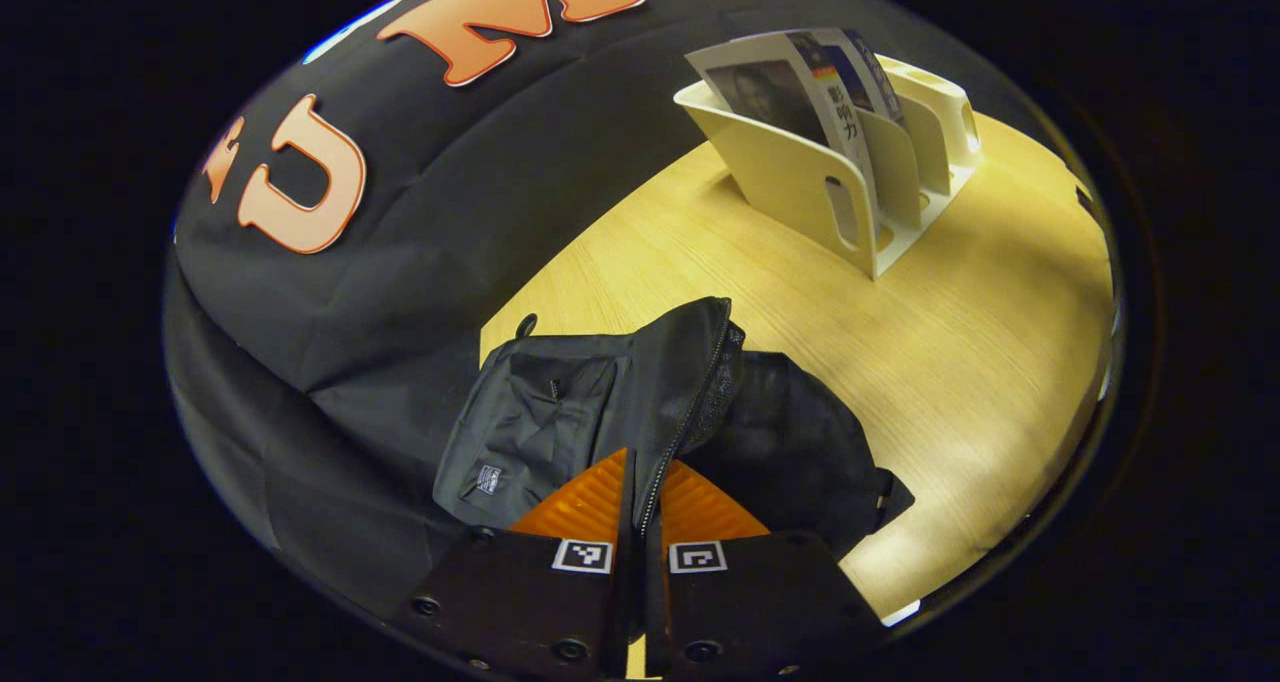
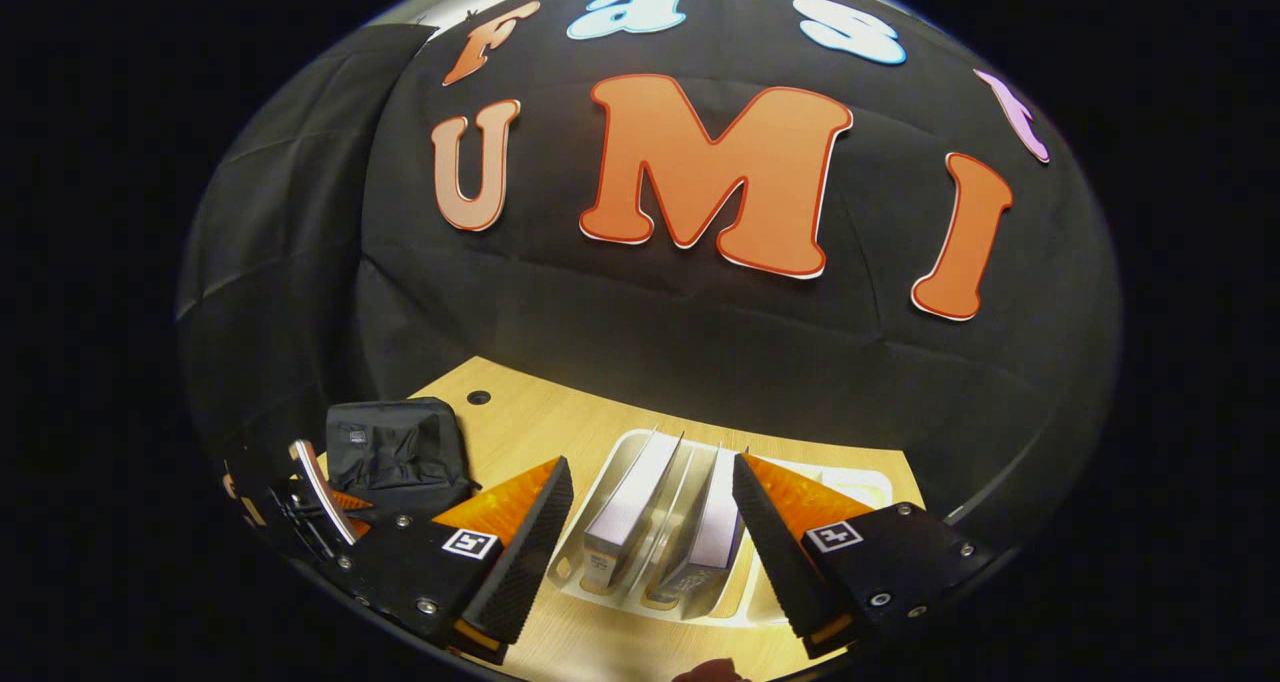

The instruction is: Open the schoolbag, grab two books from the bookshelf and put them into the schoolbag.

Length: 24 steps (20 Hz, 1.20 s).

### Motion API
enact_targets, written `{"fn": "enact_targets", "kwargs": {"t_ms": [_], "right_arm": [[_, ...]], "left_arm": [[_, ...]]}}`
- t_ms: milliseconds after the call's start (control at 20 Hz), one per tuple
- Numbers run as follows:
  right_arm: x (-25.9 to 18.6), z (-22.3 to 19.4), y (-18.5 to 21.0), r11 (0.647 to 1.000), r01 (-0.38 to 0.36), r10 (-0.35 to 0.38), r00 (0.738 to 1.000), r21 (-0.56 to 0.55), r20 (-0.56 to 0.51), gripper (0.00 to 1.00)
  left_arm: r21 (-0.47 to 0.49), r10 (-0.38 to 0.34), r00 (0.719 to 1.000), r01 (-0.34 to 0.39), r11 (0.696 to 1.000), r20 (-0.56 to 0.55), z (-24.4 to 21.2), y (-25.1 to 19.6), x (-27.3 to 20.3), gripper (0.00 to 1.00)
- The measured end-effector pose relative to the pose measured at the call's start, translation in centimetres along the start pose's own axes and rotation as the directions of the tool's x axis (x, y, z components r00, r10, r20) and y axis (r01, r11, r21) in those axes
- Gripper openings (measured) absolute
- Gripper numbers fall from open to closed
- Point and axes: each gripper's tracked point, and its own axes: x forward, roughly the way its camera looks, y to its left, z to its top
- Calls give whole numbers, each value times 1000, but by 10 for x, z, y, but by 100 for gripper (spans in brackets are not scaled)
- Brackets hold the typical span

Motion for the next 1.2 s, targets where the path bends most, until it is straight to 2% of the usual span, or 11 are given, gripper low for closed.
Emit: {"fn": "enact_targets", "kwargs": {"t_ms": [100,300,450,600,850,1100,1200], "right_arm": [[8,-1,7,1000,1,-1,999,-11,-38,96],[29,-15,25,1000,-26,29,985,18,-169,96],[44,-19,23,1000,7,0,973,29,-232,96],[57,-19,24,999,32,-20,958,38,-287,96],[79,-33,31,992,55,-4,912,112,-409,96],[90,-52,24,982,105,-4,846,159,-534,97],[100,-58,26,974,105,27,821,199,-570,97]], "left_arm": [[-18,-45,999,45,999,15,7,11,-6,7],[-151,-144,988,150,977,53,25,31,-19,6],[-166,-189,979,200,966,76,37,52,-29,6],[-135,-245,966,254,958,79,45,66,-35,6],[-81,-315,945,322,943,92,59,92,-37,6],[-44,-391,918,394,918,73,64,110,-29,6],[-18,-410,909,412,911,75,65,117,-27,6]]}}
